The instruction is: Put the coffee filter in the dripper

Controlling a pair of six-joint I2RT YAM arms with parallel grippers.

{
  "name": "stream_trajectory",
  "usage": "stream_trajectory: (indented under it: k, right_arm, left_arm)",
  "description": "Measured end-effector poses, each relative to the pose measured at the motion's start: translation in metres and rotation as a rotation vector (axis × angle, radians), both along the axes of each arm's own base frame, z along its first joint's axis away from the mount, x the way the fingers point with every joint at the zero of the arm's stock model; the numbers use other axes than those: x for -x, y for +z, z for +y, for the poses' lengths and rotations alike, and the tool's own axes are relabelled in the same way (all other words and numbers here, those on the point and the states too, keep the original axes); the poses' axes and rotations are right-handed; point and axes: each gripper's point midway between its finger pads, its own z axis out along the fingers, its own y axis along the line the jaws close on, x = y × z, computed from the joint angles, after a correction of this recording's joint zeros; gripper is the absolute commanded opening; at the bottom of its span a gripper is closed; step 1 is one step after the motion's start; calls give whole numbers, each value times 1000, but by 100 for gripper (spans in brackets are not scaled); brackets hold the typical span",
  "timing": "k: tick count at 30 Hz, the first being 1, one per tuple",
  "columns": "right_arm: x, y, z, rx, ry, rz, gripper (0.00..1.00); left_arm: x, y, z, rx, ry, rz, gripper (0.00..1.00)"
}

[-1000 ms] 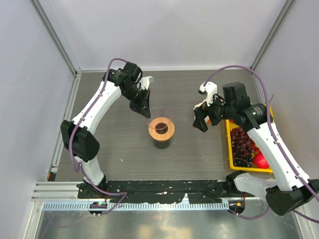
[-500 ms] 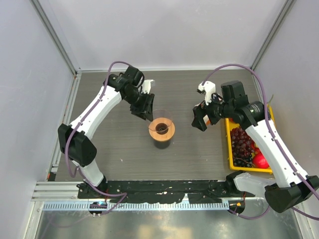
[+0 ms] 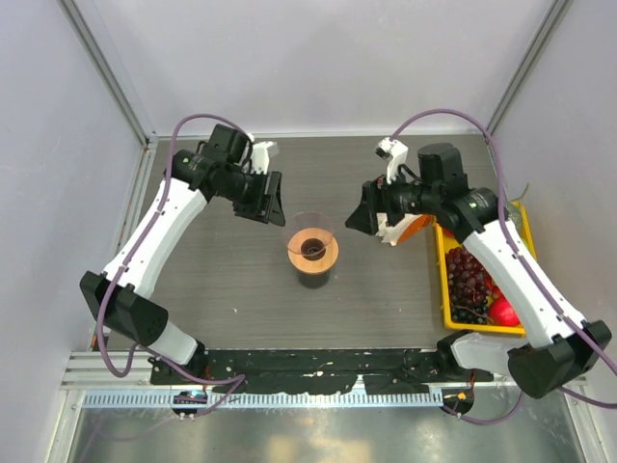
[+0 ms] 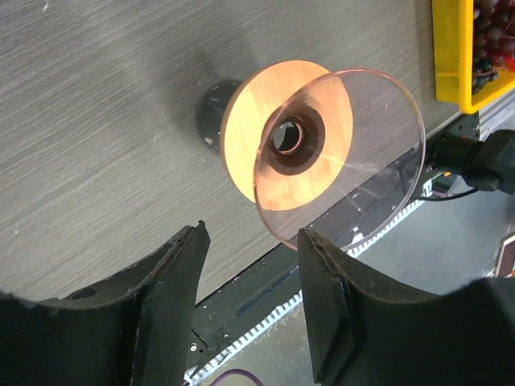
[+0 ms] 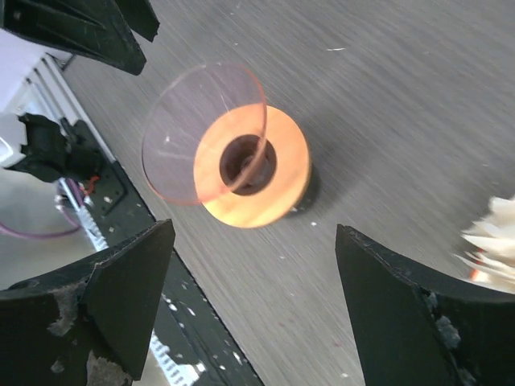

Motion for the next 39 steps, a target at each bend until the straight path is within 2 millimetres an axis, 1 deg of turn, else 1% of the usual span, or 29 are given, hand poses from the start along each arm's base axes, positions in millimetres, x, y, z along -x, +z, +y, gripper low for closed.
stream_trajectory:
  k: [3, 6, 8, 11, 13, 18, 22, 23, 27, 34, 39]
  right_arm:
    - [-8, -7, 20, -45, -5, 68, 82]
    - [-12, -19, 38, -63, -7, 145, 77]
    - [-12, -26, 45, -63, -3, 177, 72]
    - [-11, -33, 52, -59, 3, 212, 67]
    - [-10, -35, 55, -57, 5, 225, 61]
    - [-6, -38, 59, -52, 16, 236, 57]
    - [-4, -39, 61, -50, 27, 238, 49]
    - [-3, -39, 62, -48, 29, 238, 46]
    - [-3, -44, 63, -39, 32, 249, 43]
    - [-1, -58, 59, -10, 22, 267, 35]
    - [-1, -62, 57, 1, 20, 270, 30]
  left_arm:
    - [-1, 0, 7, 10, 37, 5, 52]
    - [-3, -7, 6, 24, 51, 21, 51]
    - [-3, -12, 3, 33, 54, 39, 50]
    - [0, -21, 0, 45, 64, 70, 50]
    - [0, -24, -1, 50, 73, 84, 49]
    - [-1, -29, -4, 69, 92, 99, 47]
    - [-1, -29, -6, 75, 96, 102, 46]
    - [-1, -29, -7, 78, 96, 103, 45]
    - [-1, -27, -11, 92, 96, 101, 44]
    - [-1, -27, -16, 102, 86, 92, 41]
    - [5, -31, -16, 102, 90, 105, 36]
